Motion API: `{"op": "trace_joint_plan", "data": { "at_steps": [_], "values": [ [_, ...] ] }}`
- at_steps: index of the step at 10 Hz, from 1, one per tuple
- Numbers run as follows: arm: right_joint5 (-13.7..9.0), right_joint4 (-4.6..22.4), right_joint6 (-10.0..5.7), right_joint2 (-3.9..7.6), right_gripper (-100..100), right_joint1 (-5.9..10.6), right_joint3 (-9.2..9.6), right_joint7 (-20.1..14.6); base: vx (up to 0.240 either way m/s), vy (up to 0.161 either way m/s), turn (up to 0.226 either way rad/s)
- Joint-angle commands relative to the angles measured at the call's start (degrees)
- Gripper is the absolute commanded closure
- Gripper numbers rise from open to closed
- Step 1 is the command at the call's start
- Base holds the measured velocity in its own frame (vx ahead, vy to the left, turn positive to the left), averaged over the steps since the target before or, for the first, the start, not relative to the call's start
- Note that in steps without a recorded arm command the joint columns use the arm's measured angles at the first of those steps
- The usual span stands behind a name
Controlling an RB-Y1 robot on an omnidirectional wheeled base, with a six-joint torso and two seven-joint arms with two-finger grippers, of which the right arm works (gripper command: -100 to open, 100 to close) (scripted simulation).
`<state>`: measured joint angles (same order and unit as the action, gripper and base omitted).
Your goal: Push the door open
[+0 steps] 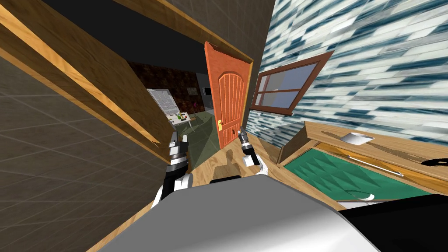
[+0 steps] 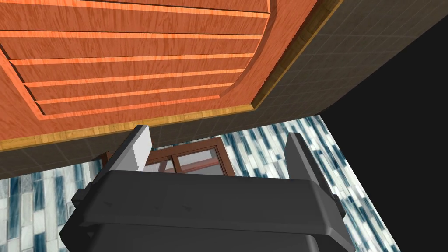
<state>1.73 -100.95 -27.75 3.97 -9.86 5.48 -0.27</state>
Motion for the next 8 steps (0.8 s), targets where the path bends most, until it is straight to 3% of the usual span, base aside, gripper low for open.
{"op": "trace_joint_plan", "data": {
  "at_steps": [1, 8],
  "values": [
    [-0.14, 2.70, 0.39, 0.24, -100, 1.39, 0.52, -0.38, 0.092, -0.059, 0.089],
    [-0.62, 12.80, 2.64, 0.54, -100, 6.98, 2.96, -1.73, 0.090, -0.071, 0.085]
  ]
}}
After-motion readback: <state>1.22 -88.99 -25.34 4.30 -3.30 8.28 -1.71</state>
